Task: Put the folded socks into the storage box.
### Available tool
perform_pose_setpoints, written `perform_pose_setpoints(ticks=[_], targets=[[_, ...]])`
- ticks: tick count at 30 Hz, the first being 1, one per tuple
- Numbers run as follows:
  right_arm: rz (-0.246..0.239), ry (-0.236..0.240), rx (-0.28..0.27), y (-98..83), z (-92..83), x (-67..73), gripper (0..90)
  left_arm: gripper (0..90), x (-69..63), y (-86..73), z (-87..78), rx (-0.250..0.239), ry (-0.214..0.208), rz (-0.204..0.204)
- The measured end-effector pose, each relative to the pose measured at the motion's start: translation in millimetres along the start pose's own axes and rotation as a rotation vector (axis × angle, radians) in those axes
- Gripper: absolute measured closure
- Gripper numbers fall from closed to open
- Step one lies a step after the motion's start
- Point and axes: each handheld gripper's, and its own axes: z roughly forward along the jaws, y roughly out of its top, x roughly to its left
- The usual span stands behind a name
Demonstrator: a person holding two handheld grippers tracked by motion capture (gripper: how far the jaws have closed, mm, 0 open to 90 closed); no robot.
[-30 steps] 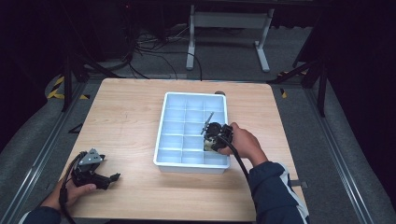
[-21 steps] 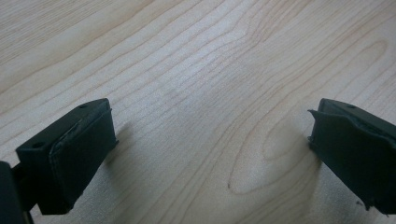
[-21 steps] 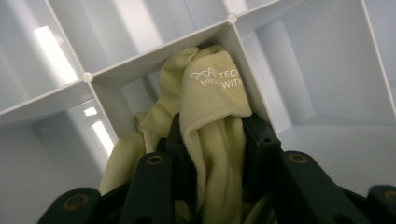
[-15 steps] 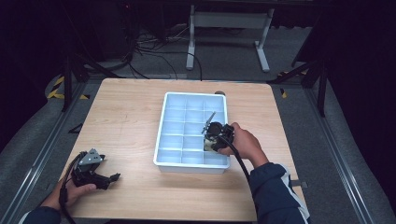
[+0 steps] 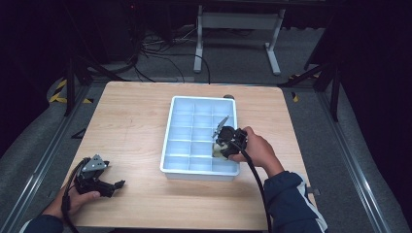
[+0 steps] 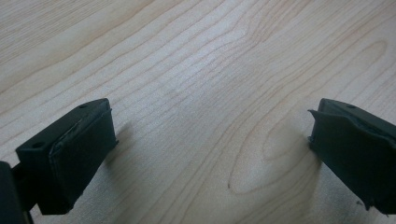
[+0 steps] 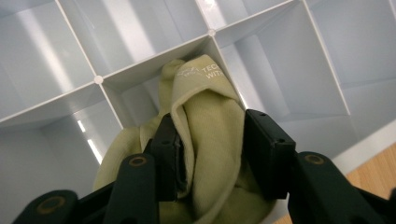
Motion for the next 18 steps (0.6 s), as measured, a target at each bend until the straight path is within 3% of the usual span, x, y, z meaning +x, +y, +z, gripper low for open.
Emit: perform_pose_setpoints(ticks=[18], targets=[[0.042, -0.009, -0.111, -15.1, -24.0, -1.7, 50.2, 0.5, 0.0, 0.0, 0.0, 0.0, 0.0, 0.0]])
